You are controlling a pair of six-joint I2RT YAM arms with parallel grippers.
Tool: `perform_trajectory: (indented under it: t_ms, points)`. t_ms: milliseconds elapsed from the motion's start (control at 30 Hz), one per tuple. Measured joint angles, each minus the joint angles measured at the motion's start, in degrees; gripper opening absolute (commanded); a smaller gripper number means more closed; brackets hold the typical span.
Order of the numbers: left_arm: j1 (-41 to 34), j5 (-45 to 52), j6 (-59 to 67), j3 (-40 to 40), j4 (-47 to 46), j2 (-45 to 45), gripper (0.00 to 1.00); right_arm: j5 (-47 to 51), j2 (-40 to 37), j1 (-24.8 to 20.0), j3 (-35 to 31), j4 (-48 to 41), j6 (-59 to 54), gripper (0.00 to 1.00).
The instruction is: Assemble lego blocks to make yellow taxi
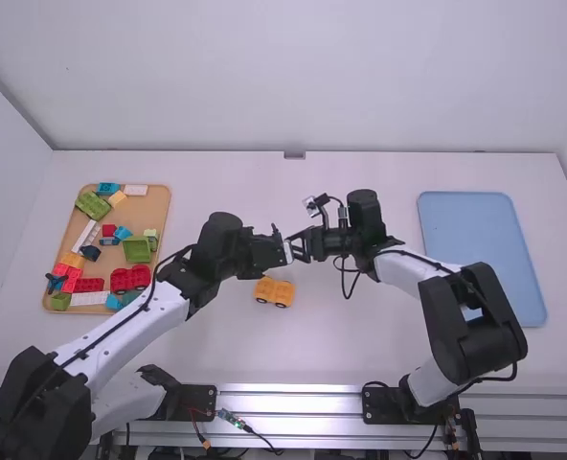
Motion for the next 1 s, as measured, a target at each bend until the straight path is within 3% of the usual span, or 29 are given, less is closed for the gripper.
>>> perform_trajectory:
  t_ms: [400, 667, 833, 867, 900, 1000]
  points:
    - [-0.5, 2.6, 0.4, 0.0, 0.1, 0.0, 0.04, 0.3, 0.0, 0.0, 0.1, -0.1, 0.0, 0.41]
    - [-0.5, 2.8, 0.4, 0.0, 0.6, 0.0, 0.18, 0.9, 0.0, -0.2, 0.1, -0.2, 0.5, 0.29]
    - [-0.5, 3.1, 0.2, 0.0, 0.7, 0.0, 0.45, 0.4, 0.0, -0.2, 0.1, -0.2, 0.3, 0.28]
    - [-0.5, 3.1, 0.4, 0.0, 0.9, 0.0, 0.55, 0.3, 0.0, -0.2, 0.1, -0.2, 0.3, 0.28]
    - [-0.5, 3.1, 0.5, 0.0, 1.1, 0.0, 0.99, 0.2, 0.0, -0.2, 0.1, 0.1, 0.3, 0.27]
    - [-0.5, 3.1, 0.2, 0.0, 1.1, 0.0, 0.99, 0.4, 0.0, -0.2, 0.1, 0.2, 0.1, 0.27]
